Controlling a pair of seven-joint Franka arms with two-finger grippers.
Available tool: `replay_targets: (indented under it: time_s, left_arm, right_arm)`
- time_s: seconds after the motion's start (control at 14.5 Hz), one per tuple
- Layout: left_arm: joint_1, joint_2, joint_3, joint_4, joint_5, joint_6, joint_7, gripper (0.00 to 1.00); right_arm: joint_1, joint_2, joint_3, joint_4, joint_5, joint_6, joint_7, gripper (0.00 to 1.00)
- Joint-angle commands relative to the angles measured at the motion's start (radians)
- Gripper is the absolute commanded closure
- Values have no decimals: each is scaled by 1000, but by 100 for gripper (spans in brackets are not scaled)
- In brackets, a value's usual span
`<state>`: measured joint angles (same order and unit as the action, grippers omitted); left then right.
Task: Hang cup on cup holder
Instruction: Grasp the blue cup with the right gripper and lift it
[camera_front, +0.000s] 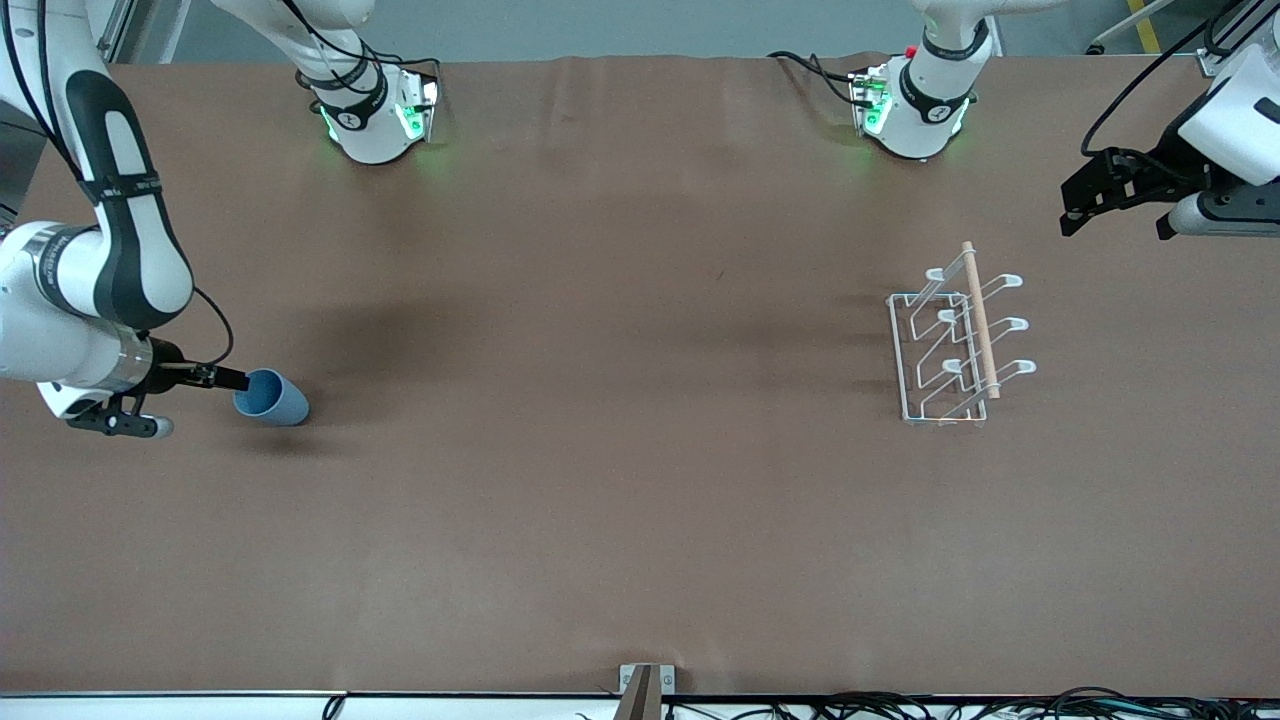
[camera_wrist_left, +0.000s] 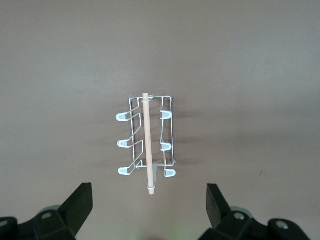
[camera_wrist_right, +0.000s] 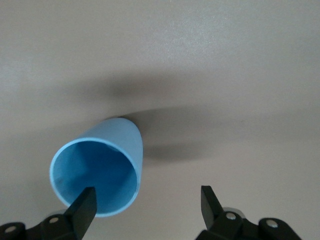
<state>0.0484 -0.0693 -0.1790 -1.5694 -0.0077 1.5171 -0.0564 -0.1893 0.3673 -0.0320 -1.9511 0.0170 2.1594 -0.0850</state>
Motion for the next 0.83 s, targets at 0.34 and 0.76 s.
replay_targets:
  time_s: [0.34,0.76]
  left_arm:
    - [5,11,-4,28,-14,-18,18,0]
    - [4,11,-4,26,-15,-18,21,0]
  right_arm:
    - [-18,45,20,-22,35,76,-15,84]
    - [-7,-3,23,12,60,-27,-56,98]
